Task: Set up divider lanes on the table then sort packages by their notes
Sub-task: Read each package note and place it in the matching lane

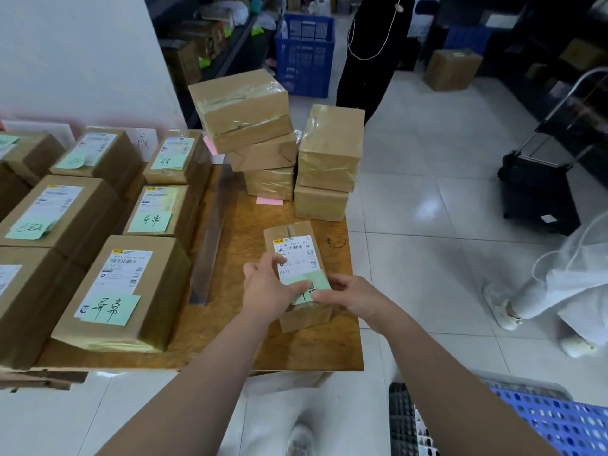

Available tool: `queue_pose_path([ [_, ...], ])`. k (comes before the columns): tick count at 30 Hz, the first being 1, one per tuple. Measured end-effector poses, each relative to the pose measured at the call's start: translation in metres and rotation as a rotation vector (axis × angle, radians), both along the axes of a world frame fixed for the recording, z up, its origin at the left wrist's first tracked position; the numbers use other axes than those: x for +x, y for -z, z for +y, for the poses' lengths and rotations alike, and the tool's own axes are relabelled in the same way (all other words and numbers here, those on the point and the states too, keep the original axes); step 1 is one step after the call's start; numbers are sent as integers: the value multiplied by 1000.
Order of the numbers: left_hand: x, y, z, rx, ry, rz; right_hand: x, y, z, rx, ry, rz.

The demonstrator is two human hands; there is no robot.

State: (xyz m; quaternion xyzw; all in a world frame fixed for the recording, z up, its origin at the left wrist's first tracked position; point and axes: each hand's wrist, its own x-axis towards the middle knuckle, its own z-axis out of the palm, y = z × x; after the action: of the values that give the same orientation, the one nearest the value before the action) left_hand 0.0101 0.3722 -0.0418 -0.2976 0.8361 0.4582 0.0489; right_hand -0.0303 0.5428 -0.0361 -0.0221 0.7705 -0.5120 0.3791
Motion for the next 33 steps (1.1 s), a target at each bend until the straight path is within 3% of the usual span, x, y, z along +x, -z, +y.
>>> queue_pose_path([
  [5,-1,4,1,77,-16,15,-5,11,-2,69,140,86],
  [12,13,2,-12,216,-13,98,-7,15,-3,26,210,14],
  [17,35,8,-6,374,-40,51,-1,13,-4,-23,217,-22],
  [33,70,-73,-75,328,-190,321,19,-76,-88,-139,168,319],
])
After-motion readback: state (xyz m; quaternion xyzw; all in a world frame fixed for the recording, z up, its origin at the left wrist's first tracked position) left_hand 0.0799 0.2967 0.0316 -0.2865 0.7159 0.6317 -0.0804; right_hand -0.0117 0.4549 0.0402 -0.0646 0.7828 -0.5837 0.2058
